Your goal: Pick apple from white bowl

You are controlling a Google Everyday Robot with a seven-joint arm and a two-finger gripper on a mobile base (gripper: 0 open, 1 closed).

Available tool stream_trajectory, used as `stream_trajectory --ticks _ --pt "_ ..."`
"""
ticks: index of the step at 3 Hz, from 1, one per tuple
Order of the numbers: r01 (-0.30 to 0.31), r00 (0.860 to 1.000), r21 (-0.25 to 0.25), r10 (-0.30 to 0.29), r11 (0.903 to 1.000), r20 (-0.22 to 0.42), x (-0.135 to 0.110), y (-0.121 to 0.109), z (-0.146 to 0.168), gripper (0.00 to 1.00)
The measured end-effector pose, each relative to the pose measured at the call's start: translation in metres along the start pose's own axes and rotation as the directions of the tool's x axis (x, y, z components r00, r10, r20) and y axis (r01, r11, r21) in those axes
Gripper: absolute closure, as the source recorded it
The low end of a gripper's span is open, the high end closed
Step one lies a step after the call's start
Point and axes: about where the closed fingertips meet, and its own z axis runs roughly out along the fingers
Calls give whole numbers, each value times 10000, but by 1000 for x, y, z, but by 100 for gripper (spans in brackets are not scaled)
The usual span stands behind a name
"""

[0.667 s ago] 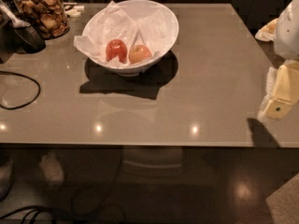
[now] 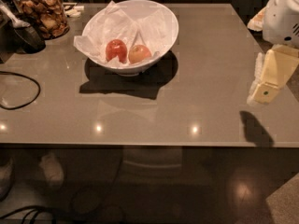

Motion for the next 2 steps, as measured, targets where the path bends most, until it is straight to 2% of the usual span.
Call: stream_trajectory --ticks 1,2 --pt "-303 9989 -303 314 9991 361 -16 -15 18 0" --pt "-302 9988 -309 313 9991 369 -17 -15 19 0"
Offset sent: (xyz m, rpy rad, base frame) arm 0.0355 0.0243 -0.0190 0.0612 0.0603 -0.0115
